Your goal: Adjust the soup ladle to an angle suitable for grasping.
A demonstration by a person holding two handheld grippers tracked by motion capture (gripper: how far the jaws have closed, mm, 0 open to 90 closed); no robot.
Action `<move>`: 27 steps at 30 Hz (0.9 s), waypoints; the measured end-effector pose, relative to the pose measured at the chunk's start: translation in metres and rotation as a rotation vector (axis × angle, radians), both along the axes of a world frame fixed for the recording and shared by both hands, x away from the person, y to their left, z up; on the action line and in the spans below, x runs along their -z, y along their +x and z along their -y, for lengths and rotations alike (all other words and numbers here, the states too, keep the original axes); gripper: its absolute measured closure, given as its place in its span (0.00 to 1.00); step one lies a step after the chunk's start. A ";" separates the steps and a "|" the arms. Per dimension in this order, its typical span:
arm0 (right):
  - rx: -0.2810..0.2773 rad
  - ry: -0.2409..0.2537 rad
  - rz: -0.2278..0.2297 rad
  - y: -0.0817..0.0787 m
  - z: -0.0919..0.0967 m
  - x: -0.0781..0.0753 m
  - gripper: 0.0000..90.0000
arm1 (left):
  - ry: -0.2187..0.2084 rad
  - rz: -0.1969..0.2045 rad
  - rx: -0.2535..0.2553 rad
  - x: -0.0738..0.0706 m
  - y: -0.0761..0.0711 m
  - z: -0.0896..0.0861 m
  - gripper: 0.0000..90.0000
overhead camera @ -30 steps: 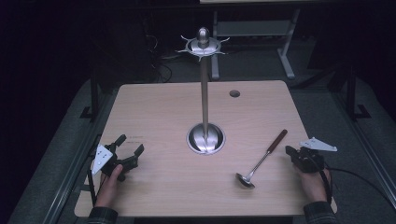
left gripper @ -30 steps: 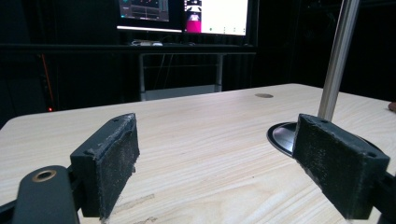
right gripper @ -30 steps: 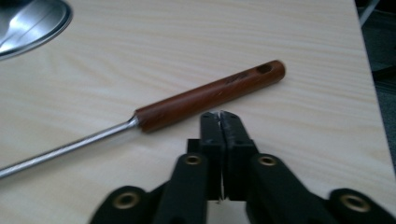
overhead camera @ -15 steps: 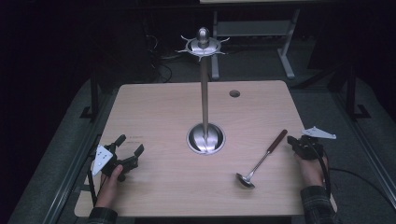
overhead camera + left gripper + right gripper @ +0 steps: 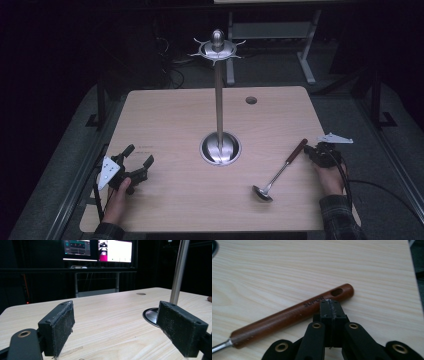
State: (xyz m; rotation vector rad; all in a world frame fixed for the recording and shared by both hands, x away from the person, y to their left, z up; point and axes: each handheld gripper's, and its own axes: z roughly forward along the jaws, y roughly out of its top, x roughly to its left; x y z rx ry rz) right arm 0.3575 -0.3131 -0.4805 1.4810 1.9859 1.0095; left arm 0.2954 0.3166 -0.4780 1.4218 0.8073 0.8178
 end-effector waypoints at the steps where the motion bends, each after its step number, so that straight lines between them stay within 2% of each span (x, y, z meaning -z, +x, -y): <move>1: -0.005 -0.002 -0.004 0.000 -0.002 0.000 1.00 | 0.001 0.000 -0.005 0.000 0.000 0.000 0.16; 5: -0.029 -0.010 -0.010 0.001 -0.008 0.000 1.00 | 0.011 -0.008 -0.018 0.000 0.000 0.000 0.16; 14: -0.086 -0.016 0.001 0.000 -0.018 0.000 1.00 | 0.017 -0.011 -0.009 -0.001 0.001 0.000 0.16; 22: -0.139 0.006 0.003 0.001 -0.032 0.000 1.00 | 0.018 -0.012 -0.008 -0.001 0.001 0.000 0.16; 27: -0.198 0.026 0.014 0.003 -0.043 -0.001 1.00 | 0.017 -0.012 -0.007 -0.001 0.001 0.000 0.16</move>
